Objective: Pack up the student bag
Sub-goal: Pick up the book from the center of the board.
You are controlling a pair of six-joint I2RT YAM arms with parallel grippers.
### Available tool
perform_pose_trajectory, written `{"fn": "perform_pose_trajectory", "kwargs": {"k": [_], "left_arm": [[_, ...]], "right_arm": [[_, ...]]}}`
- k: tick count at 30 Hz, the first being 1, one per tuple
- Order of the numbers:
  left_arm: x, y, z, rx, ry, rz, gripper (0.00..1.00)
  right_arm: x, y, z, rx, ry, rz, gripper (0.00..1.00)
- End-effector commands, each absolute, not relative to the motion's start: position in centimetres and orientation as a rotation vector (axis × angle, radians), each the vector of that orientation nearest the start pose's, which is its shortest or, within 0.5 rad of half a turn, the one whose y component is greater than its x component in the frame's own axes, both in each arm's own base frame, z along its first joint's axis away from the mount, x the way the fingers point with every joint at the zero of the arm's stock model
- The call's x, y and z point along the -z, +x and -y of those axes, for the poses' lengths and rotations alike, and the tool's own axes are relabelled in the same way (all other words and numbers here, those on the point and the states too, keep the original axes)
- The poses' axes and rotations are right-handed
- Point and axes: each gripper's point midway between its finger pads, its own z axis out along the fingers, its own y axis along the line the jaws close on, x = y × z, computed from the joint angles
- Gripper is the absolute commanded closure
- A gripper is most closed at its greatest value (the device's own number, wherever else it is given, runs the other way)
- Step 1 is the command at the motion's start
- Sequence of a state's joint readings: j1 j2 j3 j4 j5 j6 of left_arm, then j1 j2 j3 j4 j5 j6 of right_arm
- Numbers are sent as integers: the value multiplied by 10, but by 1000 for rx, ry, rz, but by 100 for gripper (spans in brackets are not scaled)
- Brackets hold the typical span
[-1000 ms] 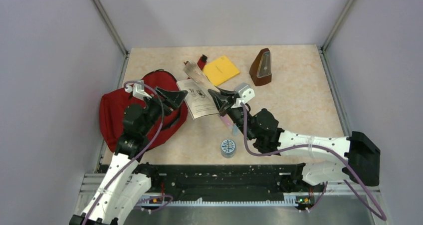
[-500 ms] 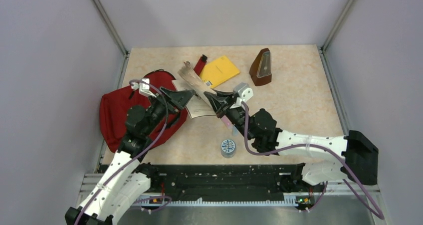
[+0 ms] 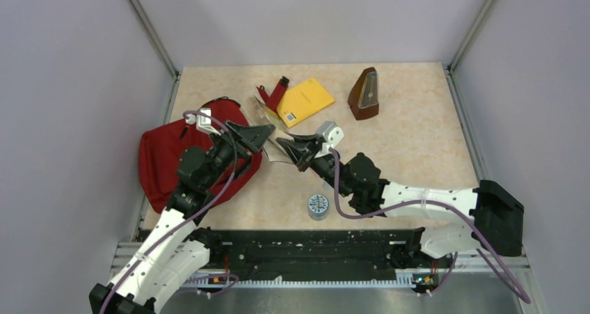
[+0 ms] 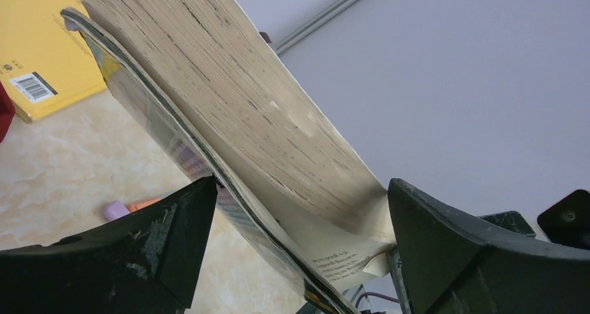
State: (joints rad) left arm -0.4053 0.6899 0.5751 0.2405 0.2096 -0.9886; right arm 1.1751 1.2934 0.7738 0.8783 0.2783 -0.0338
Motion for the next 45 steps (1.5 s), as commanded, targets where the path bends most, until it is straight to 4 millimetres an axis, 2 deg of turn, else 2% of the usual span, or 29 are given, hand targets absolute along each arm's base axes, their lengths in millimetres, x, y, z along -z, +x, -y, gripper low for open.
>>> {"fn": "perform_pose_trajectory", "kwargs": {"k": [1, 11, 13, 15, 20, 21, 23, 24, 25, 27, 30, 34, 36, 39, 42, 45], "left_arm": [[-362, 246, 179, 1286, -225, -1394, 3], [-355, 249, 182, 1302, -253, -1435, 2], [-354, 248, 182, 1297, -255, -1440, 7], [-352, 248, 182, 1294, -254, -1446, 24], [-340, 254, 179, 1258, -293, -1492, 76], [-336, 255, 179, 1249, -297, -1507, 84], [-331, 256, 178, 1232, -300, -1524, 97], [-329, 256, 177, 1219, -299, -1528, 100], [-328, 256, 175, 1201, -296, -1529, 100], [-327, 257, 172, 1162, -284, -1530, 100], [-330, 254, 166, 1116, -253, -1508, 100], [-339, 246, 165, 1092, -152, -1437, 100], [-345, 236, 172, 1105, -53, -1406, 100], [-357, 220, 181, 1136, 87, -1358, 100], [-367, 205, 191, 1181, 204, -1312, 100], [-373, 191, 200, 1223, 306, -1282, 100]], "right_arm": [[-365, 193, -386, -897, -558, -1041, 100], [-350, 165, -404, -802, -851, -858, 100], [-346, 162, -406, -780, -897, -831, 100], [-343, 159, -407, -764, -926, -813, 100], [-342, 150, -402, -786, -940, -792, 100], [-343, 149, -399, -794, -932, -793, 93], [-342, 149, -394, -806, -915, -813, 60], [-342, 150, -391, -810, -901, -834, 44], [-341, 152, -389, -810, -886, -861, 32], [-338, 157, -382, -819, -846, -923, 16], [-331, 171, -370, -832, -785, -1040, 8], [-325, 193, -353, -986, -728, -1182, 6], [-326, 210, -340, -1092, -651, -1254, 6], [-326, 224, -327, -1249, -592, -1312, 6], [-324, 225, -326, -1415, -590, -1321, 6], [-325, 217, -330, -1547, -635, -1292, 7]]}}
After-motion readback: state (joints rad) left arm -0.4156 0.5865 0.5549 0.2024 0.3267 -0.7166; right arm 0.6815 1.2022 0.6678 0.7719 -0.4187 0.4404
